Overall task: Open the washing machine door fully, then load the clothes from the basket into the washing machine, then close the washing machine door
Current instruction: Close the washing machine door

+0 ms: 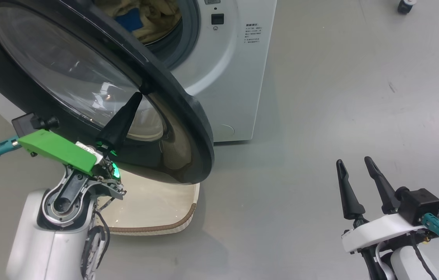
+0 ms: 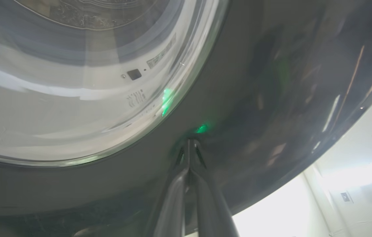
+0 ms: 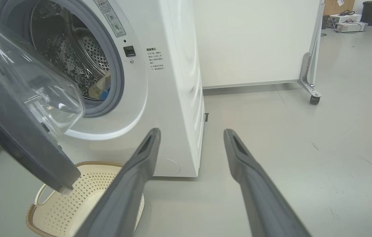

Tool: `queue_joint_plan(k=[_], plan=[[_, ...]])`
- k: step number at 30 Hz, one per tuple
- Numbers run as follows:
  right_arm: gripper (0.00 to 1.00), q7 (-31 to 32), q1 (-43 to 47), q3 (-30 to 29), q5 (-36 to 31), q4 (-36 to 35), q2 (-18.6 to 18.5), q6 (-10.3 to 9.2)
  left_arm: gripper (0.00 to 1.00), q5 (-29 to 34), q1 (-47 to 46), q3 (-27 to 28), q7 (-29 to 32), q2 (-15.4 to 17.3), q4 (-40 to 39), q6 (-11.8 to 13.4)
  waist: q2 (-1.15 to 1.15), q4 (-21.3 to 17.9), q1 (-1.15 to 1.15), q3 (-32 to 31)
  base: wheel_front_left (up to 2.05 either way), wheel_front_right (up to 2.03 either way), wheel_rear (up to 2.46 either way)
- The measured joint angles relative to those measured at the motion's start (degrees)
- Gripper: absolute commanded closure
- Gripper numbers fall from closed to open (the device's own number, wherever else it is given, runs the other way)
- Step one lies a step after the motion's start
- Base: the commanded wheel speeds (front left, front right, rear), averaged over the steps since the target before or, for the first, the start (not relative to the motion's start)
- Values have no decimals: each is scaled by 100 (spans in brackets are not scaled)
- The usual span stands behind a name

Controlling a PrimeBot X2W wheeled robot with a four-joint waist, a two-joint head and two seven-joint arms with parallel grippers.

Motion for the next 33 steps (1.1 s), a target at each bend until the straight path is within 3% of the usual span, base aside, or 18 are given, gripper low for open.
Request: queue_joint_plan(k=[33], plan=[[0, 0, 36, -165, 0, -1, 32, 0, 100, 49, -116, -361, -700, -10, 212, 0, 0, 229, 0, -222, 0, 0, 0]])
